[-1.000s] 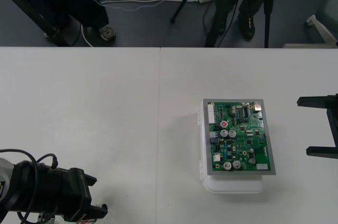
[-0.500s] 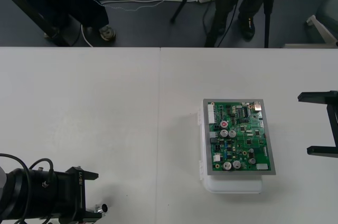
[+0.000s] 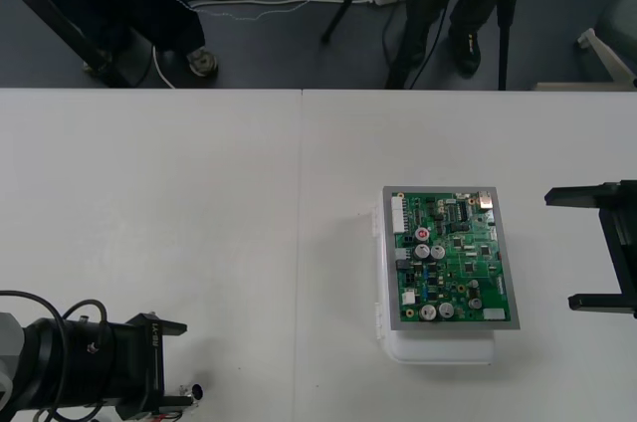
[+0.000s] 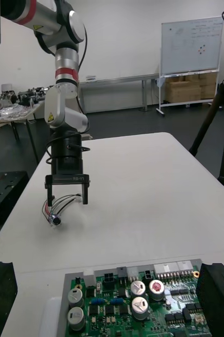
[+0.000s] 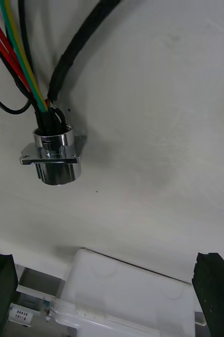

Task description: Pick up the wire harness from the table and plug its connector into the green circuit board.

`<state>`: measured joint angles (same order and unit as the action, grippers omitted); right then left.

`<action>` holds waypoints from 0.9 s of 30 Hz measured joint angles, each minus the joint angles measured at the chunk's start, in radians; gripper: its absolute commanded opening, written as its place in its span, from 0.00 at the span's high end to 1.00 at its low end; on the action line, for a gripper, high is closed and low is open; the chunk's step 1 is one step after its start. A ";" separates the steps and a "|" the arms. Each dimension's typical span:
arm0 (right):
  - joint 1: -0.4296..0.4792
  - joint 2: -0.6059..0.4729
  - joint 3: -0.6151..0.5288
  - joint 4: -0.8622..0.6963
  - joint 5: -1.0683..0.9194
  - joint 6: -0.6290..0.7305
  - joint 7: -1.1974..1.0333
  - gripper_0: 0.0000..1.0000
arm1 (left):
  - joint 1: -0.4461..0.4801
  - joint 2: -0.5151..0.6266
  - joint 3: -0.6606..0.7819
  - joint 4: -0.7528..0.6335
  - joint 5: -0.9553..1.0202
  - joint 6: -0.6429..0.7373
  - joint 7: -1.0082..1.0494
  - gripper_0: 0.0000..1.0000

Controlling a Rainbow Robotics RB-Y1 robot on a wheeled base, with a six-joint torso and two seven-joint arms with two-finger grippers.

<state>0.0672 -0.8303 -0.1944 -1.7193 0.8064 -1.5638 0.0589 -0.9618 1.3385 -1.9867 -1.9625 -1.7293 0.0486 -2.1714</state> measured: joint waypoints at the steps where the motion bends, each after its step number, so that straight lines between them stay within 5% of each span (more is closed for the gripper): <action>1: 0.002 -0.002 0.007 0.000 -0.001 0.000 0.000 0.00 | 0.005 0.000 0.000 0.001 0.000 0.002 0.000 0.02; 27: 0.067 -0.006 0.071 0.072 0.025 0.000 0.250 0.00 | 0.096 -0.054 0.000 0.095 -0.007 0.007 0.000 0.02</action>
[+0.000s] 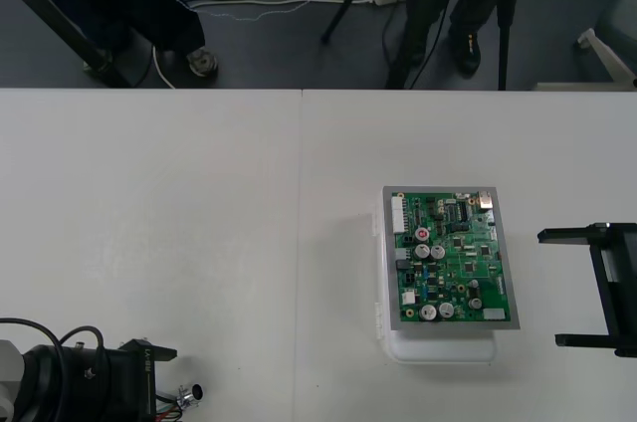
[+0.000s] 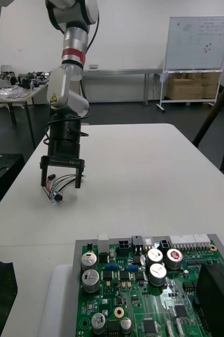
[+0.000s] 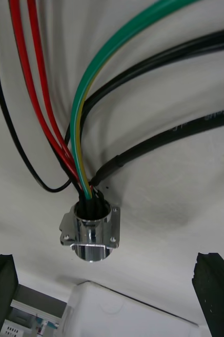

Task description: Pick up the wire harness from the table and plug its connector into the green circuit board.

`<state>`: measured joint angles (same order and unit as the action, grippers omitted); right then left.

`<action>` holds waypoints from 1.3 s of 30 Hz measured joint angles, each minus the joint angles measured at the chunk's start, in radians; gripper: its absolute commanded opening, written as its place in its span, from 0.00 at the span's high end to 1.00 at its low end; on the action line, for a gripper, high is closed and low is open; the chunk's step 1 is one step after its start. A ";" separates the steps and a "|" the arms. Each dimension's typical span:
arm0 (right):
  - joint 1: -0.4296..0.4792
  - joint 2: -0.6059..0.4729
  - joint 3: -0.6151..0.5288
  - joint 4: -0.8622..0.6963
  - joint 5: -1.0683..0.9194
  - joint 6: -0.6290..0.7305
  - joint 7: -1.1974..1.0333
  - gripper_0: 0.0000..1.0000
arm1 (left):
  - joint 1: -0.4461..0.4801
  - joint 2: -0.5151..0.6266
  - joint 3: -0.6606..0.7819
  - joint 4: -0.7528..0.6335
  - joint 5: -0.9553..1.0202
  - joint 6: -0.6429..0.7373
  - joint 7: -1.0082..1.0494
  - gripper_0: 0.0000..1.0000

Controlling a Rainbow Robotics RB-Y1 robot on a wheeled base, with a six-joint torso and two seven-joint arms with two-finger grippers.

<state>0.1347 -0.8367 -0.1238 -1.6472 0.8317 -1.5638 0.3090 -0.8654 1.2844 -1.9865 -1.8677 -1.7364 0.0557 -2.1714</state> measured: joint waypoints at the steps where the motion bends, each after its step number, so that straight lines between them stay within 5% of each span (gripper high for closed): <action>1: 0.000 0.000 0.001 0.001 0.000 0.000 0.000 0.00 | 0.004 -0.007 0.000 0.009 0.000 0.000 0.000 0.02; 39: 0.003 0.000 0.017 0.034 -0.032 0.000 0.000 0.00 | 0.053 -0.104 0.015 0.075 -0.001 0.004 0.000 0.03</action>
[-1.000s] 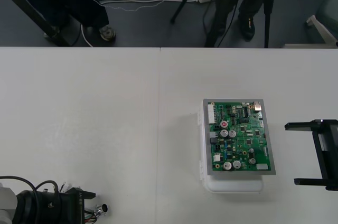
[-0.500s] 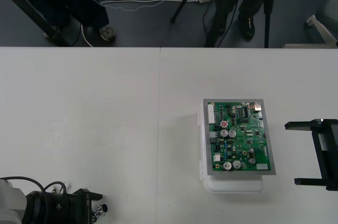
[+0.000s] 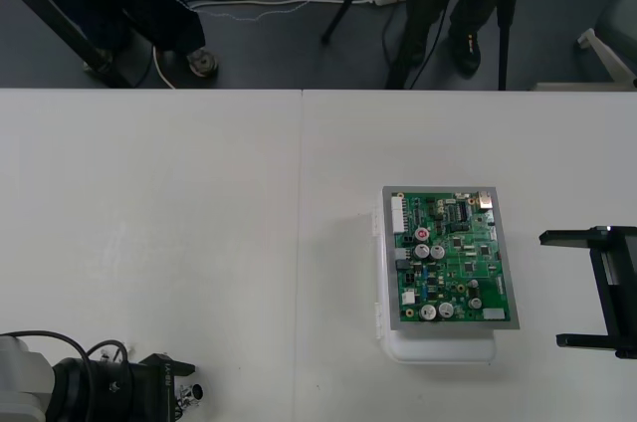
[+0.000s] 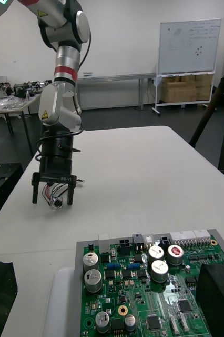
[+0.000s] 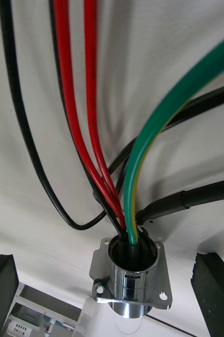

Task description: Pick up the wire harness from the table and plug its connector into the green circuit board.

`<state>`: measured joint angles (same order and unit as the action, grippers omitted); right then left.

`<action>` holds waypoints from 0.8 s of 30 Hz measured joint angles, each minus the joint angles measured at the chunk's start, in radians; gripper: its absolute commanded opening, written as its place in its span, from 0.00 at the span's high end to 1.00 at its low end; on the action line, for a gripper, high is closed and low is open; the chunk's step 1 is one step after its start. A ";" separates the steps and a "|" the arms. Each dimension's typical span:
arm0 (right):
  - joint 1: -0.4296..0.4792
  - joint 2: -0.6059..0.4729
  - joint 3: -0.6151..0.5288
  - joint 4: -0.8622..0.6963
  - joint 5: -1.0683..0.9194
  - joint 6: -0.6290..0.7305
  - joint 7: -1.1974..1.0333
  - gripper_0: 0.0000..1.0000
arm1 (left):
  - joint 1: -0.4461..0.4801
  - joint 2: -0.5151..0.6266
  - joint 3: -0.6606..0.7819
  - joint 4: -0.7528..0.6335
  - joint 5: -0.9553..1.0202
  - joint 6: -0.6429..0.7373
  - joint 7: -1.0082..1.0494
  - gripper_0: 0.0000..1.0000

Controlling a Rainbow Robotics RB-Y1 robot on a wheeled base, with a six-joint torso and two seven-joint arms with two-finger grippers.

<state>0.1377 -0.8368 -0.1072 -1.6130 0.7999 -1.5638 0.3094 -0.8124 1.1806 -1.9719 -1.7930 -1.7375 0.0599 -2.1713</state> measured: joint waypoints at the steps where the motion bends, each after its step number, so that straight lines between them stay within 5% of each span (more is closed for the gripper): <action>1: 0.000 0.000 0.000 0.000 0.000 0.000 0.000 0.00 | 0.000 -0.001 0.000 0.000 0.000 0.000 0.000 0.06; 3: 0.000 0.000 0.000 0.000 0.000 0.000 0.001 0.00 | 0.000 -0.001 0.000 0.002 0.001 0.003 0.000 0.20; 6: 0.000 0.000 0.000 0.000 0.000 0.000 0.011 0.00 | 0.000 -0.003 0.005 0.012 0.005 0.012 0.000 0.62; 7: 0.000 0.000 0.000 0.000 0.000 0.000 0.022 0.00 | 0.000 -0.003 0.006 0.015 0.008 0.013 0.000 0.96; 24: 0.000 0.000 0.025 0.000 -0.001 0.000 0.054 0.00 | 0.000 -0.008 0.007 0.023 0.022 0.017 0.000 1.00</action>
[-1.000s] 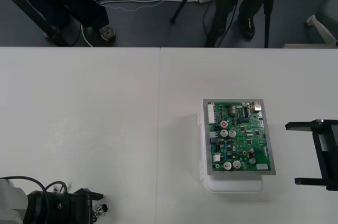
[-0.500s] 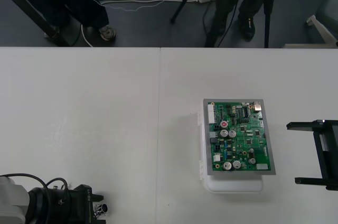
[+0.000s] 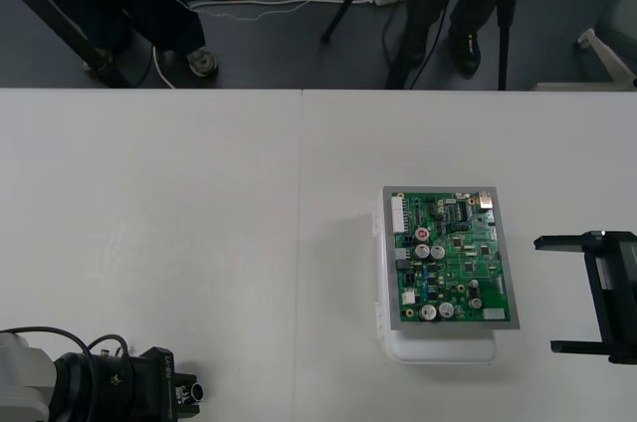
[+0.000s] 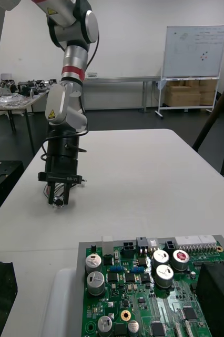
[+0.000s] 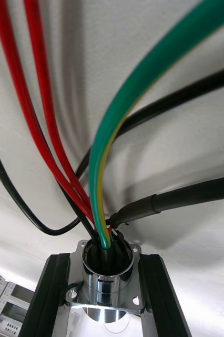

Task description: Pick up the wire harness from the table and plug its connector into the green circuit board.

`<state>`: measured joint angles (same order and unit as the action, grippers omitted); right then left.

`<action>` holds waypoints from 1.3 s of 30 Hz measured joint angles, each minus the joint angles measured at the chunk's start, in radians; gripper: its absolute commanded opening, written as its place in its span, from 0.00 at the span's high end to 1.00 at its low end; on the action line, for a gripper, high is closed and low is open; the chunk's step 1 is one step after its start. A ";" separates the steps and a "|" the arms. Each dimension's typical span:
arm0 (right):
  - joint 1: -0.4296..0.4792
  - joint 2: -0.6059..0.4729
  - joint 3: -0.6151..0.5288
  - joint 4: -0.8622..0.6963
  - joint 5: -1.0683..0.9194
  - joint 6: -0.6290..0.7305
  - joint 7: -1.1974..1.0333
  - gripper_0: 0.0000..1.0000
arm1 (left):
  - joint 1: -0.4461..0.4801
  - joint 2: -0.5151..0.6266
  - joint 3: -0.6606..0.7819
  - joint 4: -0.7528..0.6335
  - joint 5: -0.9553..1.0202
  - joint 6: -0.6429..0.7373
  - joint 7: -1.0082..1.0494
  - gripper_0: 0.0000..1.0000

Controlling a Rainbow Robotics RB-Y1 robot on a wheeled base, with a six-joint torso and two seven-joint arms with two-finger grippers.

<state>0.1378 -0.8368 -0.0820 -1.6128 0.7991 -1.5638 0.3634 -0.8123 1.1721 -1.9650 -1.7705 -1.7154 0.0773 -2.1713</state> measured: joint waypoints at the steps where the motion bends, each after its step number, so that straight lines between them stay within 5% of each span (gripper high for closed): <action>1: 0.000 0.000 0.003 0.000 -0.003 0.000 0.000 0.00 | 0.000 0.000 0.000 0.000 0.000 0.000 0.000 1.00; 27: 0.000 0.000 0.008 -0.020 -0.048 0.000 0.003 0.00 | 0.004 0.088 0.166 -0.092 0.051 -0.015 0.000 1.00; 30: 0.000 0.000 0.008 -0.022 -0.057 0.000 0.003 0.00 | 0.005 0.106 0.205 -0.120 0.058 -0.043 0.000 0.90; 39: 0.000 0.000 0.008 -0.028 -0.060 0.000 0.003 0.00 | 0.033 0.143 0.296 -0.170 0.061 -0.097 0.000 0.90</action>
<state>0.1378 -0.8368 -0.0739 -1.6411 0.7389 -1.5638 0.3667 -0.7793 1.3148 -1.6685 -1.9409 -1.6549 -0.0201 -2.1709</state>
